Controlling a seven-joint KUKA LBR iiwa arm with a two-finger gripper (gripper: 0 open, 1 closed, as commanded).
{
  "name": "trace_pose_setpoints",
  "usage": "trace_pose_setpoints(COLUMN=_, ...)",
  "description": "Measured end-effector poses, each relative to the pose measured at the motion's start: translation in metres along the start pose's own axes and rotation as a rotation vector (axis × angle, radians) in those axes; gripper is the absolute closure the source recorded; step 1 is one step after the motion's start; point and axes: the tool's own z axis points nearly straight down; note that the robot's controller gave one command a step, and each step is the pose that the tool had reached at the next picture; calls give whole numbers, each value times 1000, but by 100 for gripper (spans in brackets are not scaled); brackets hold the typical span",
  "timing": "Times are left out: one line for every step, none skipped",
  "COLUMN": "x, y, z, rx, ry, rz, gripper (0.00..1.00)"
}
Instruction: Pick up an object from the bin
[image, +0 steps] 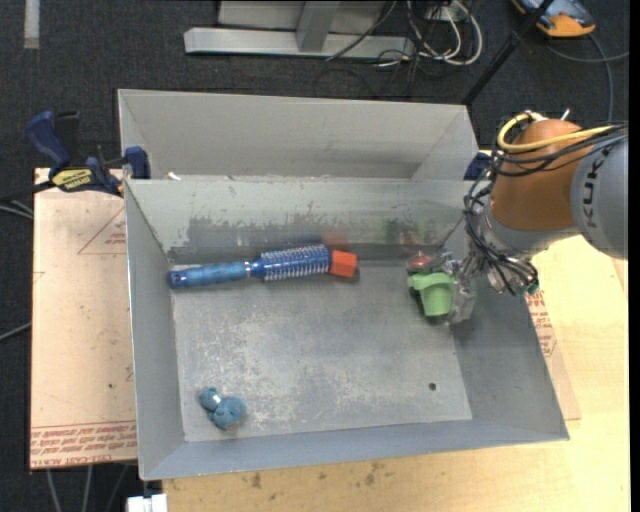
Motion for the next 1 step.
trace_pose_setpoints(x=0, y=1, z=-116, rx=3, ry=-4, rz=-9, gripper=100)
